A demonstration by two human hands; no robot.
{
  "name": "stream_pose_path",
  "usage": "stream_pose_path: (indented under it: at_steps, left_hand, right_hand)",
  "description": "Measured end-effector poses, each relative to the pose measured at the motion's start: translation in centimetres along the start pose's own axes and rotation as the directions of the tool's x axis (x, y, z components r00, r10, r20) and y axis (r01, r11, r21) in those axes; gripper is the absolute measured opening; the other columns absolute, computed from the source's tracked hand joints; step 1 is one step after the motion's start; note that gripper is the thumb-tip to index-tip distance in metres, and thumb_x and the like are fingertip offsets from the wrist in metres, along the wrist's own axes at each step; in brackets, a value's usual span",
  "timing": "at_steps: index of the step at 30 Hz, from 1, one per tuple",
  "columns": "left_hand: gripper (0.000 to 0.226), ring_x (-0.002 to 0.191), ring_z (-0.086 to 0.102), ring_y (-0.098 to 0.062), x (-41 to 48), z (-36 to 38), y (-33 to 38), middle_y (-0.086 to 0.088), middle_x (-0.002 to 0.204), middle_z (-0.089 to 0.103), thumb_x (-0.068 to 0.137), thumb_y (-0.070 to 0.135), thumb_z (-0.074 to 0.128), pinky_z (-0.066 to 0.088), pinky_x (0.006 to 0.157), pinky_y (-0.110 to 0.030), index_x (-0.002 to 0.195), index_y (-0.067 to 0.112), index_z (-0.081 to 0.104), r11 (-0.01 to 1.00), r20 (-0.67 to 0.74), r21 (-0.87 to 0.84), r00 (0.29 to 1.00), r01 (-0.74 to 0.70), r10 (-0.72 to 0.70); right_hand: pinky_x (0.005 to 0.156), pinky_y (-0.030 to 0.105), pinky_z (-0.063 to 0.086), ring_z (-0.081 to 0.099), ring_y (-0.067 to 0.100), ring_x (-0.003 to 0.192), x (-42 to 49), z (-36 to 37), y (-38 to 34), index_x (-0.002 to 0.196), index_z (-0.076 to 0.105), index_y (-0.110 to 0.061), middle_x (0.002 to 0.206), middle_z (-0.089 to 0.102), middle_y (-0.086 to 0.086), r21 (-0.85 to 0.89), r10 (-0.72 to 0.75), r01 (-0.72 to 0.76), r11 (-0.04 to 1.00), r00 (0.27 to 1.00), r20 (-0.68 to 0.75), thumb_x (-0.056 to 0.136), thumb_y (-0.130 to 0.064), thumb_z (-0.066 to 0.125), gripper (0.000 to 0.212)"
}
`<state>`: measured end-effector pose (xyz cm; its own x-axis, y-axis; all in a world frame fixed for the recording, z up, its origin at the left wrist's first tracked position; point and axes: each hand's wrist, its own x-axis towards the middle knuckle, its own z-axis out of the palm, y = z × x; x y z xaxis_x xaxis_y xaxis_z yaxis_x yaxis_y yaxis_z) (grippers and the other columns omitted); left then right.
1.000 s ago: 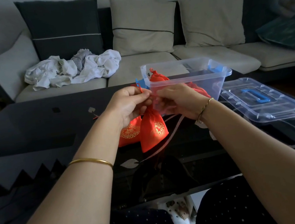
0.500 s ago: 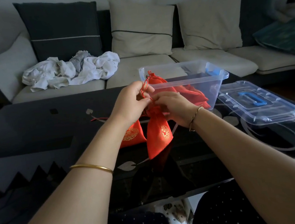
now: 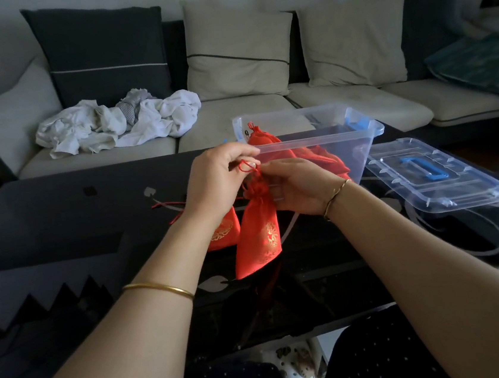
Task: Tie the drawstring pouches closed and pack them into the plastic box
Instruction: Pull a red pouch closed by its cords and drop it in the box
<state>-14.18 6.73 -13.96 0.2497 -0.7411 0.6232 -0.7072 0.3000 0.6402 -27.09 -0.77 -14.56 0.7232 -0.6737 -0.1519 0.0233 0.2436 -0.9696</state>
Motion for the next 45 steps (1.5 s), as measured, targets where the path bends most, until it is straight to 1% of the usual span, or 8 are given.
stream_pose_path:
  at_steps: [9, 12, 16, 20, 25, 29, 34, 45]
  left_hand:
    - [0.023, 0.079, 0.066, -0.012, 0.0, -0.6, 0.1, 0.001, 0.085, 0.071, 0.097, 0.023, 0.048, 0.049, 0.066, -0.022, 0.091, 0.018, 0.07, 0.817, 0.151, -0.289, 0.867, 0.498, -0.475]
    - [0.032, 0.074, 0.063, -0.015, 0.3, -0.8, 0.3, 0.0, 0.078, 0.07, 0.095, 0.027, 0.046, 0.045, 0.063, -0.027, 0.073, 0.016, 0.068, 0.691, 0.138, -0.349, 0.764, 0.633, -0.631]
    - [0.04, 0.066, 0.056, -0.014, 0.3, -0.7, 0.0, -0.002, 0.071, 0.065, 0.093, 0.024, 0.046, 0.042, 0.06, -0.026, 0.055, 0.012, 0.052, 0.654, 0.073, -0.35, 0.716, 0.671, -0.695]
    - [0.041, 0.069, 0.061, -0.012, 0.6, -0.7, 0.2, 0.001, 0.068, 0.069, 0.093, 0.018, 0.045, 0.045, 0.068, -0.027, 0.052, 0.016, 0.039, 0.537, 0.084, -0.55, 0.682, 0.64, -0.726]
    - [0.041, 0.071, 0.07, -0.012, 0.8, -0.2, 1.4, 0.004, 0.058, 0.067, 0.096, 0.015, 0.04, 0.046, 0.071, -0.024, 0.056, 0.018, 0.034, 0.47, 0.119, -0.72, 0.757, 0.511, -0.642]
    - [0.035, 0.057, 0.062, -0.012, 0.8, -0.2, 1.4, 0.005, 0.05, 0.06, 0.097, 0.021, 0.044, 0.044, 0.055, -0.021, 0.063, 0.014, 0.051, 0.644, 0.173, -0.507, 0.8, 0.573, -0.575]
    - [0.012, 0.064, 0.059, -0.011, 0.2, -0.1, 1.1, -0.007, 0.076, 0.064, 0.089, 0.018, 0.063, 0.046, 0.058, -0.021, 0.085, 0.008, 0.068, 0.797, 0.363, -0.211, 0.803, 0.565, -0.473]
    - [0.017, 0.058, 0.056, -0.012, 0.0, 0.5, 1.0, -0.001, 0.063, 0.06, 0.086, 0.023, 0.066, 0.045, 0.057, -0.024, 0.075, 0.01, 0.066, 0.785, 0.371, -0.198, 0.787, 0.586, -0.494]
  right_hand:
    - [0.066, 0.031, 0.047, 0.058, 0.016, 0.064, 0.3, -0.6, -0.2, 0.079, 0.058, -0.009, 0.072, 0.059, 0.005, -0.087, -0.16, 0.14, 0.986, 0.936, -0.314, 0.098, -0.026, 0.045, 0.029]
    - [0.063, 0.028, 0.045, 0.057, 0.017, 0.063, 0.4, -0.7, -0.1, 0.069, 0.056, -0.01, 0.067, 0.059, 0.004, 0.135, -0.095, 0.147, 0.98, 0.938, -0.333, 0.095, -0.031, 0.051, 0.033]
    - [0.052, 0.019, 0.049, 0.061, 0.01, 0.052, 0.1, -0.7, -0.2, 0.064, 0.048, -0.014, 0.064, 0.065, 0.001, 0.612, -0.006, 0.144, 0.778, 0.975, -0.222, 0.097, -0.035, 0.046, 0.039]
    - [0.047, 0.019, 0.042, 0.053, 0.009, 0.039, 0.0, -0.7, -0.1, 0.061, 0.042, -0.016, 0.047, 0.055, -0.002, 0.551, 0.062, 0.085, 0.83, 0.968, -0.242, 0.099, -0.035, 0.04, 0.042]
    - [0.043, 0.018, 0.032, 0.04, 0.006, 0.038, 0.8, -0.9, 0.5, 0.062, 0.038, -0.02, 0.04, 0.047, -0.006, 0.483, 0.136, 0.018, 0.875, 0.949, -0.283, 0.099, -0.035, 0.039, 0.04]
    - [0.046, 0.017, 0.034, 0.045, 0.005, 0.042, 0.5, -1.1, 0.2, 0.064, 0.043, -0.018, 0.046, 0.056, -0.004, 0.444, 0.053, 0.092, 0.891, 0.951, -0.304, 0.099, -0.033, 0.041, 0.038]
    - [0.041, 0.016, 0.037, 0.046, 0.007, 0.045, -0.2, -0.7, -0.8, 0.066, 0.054, -0.014, 0.066, 0.058, -0.002, 0.312, -0.12, 0.201, 0.929, 0.958, -0.262, 0.095, -0.032, 0.049, 0.035]
    - [0.047, 0.023, 0.037, 0.046, 0.014, 0.046, 0.0, 0.7, -0.9, 0.084, 0.057, -0.009, 0.068, 0.062, 0.006, -0.074, -0.118, 0.101, 0.992, 0.955, -0.273, 0.099, -0.04, 0.035, 0.041]
